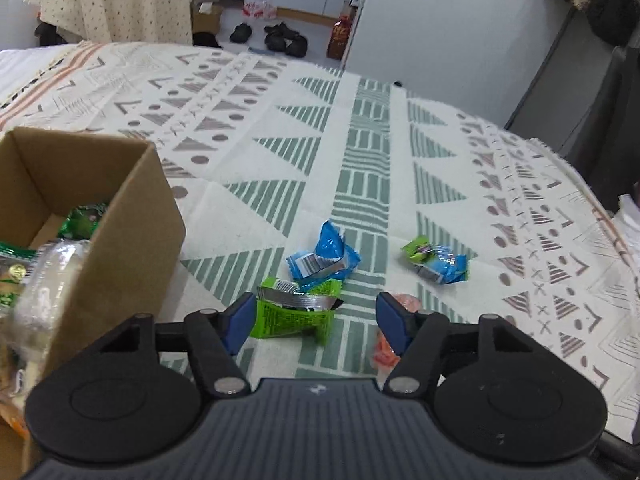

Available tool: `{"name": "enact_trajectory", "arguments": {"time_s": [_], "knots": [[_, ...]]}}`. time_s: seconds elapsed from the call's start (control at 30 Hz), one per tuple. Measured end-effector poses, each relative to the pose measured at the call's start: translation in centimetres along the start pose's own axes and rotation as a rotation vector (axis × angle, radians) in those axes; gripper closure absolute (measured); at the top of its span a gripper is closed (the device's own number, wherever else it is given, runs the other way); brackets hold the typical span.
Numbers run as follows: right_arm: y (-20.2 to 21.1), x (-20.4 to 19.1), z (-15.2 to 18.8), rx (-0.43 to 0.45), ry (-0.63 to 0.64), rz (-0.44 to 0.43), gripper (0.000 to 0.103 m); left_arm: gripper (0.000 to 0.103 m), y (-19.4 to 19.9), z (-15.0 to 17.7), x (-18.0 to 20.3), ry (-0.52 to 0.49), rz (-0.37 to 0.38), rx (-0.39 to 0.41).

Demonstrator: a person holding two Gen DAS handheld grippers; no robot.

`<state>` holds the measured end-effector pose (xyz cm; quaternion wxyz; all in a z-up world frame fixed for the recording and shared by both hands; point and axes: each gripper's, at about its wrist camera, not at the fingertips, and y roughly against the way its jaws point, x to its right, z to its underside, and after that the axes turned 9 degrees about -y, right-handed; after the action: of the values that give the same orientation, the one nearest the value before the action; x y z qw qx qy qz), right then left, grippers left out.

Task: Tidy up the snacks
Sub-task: 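Close left tool on green pack while right tool grasps orange stick pack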

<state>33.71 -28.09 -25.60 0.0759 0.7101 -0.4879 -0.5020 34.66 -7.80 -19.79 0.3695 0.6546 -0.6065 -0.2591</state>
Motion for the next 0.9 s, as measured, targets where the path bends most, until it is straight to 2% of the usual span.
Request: {"name": "enact_trajectory", "arguments": {"time_s": [0.33, 0.4, 0.53, 0.77, 0.83, 0.9], "knots": [[-3.1, -0.2, -0.2, -0.040, 0.058, 0.026, 0.039, 0.039, -2.7, 0.5, -1.3, 0.058, -0.018, -0.044], [-3.4, -0.5, -0.1, -0.038, 0.092, 0.034, 0.039, 0.041, -2.9, 0.4, -1.4, 0.058, -0.025, -0.042], [-3.9, -0.9, -0.1, -0.032, 0.127, 0.039, 0.039, 0.057, -2.9, 0.4, -1.5, 0.058, -0.029, -0.038], [-4.5, -1.8, 0.0, -0.030, 0.185, 0.048, 0.039, 0.060, -2.1, 0.6, -1.3, 0.049, -0.019, -0.028], [-4.4, -1.8, 0.0, -0.031, 0.185, 0.051, 0.048, 0.060, -1.4, 0.7, -1.1, 0.040, -0.012, -0.016], [-4.3, -1.5, -0.1, -0.037, 0.168, 0.052, 0.063, 0.060, -0.7, 0.9, -1.0, 0.038, -0.002, -0.008]]}}
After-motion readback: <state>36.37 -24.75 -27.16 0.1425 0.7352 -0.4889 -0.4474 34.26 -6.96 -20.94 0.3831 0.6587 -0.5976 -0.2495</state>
